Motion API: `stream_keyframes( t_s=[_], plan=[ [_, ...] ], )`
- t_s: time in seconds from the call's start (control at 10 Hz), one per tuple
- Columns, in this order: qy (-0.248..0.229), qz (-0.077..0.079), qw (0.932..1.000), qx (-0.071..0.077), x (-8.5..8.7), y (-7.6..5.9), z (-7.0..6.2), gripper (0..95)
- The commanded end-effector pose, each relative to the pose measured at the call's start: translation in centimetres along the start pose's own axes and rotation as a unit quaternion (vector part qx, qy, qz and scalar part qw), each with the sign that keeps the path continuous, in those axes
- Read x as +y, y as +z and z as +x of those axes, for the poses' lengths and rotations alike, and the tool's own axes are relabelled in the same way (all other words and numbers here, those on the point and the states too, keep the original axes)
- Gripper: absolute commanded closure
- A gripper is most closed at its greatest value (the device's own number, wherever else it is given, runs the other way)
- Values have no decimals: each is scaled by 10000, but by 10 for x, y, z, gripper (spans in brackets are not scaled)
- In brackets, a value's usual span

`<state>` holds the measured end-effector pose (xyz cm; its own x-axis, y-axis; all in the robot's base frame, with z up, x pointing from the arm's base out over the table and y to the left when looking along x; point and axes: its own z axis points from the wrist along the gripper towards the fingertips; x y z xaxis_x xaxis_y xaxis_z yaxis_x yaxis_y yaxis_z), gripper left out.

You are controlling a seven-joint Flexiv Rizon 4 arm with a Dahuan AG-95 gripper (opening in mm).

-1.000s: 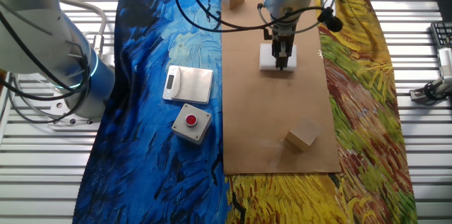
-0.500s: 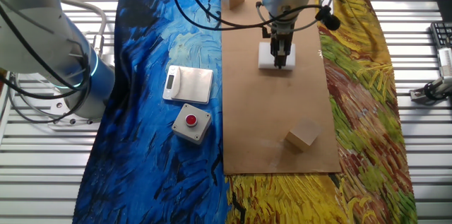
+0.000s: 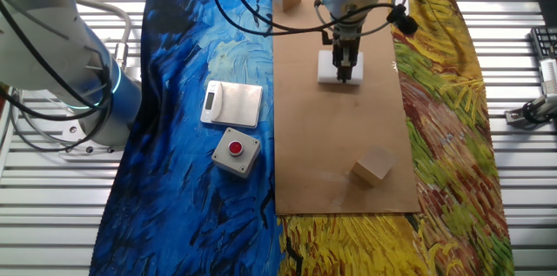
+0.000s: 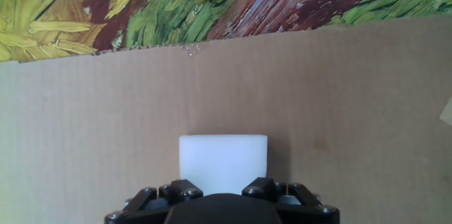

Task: Clean the tabletop with a sponge

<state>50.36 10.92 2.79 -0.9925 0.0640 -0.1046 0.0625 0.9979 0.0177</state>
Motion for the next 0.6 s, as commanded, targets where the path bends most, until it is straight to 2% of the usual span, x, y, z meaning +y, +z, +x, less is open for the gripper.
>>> stream_keyframes(
  t_s=[0.1, 0.6],
  plan=[
    [5, 7, 10000, 5, 0, 0, -1, 380],
    [-38, 1, 10000, 1, 0, 0, -1, 380]
  ],
)
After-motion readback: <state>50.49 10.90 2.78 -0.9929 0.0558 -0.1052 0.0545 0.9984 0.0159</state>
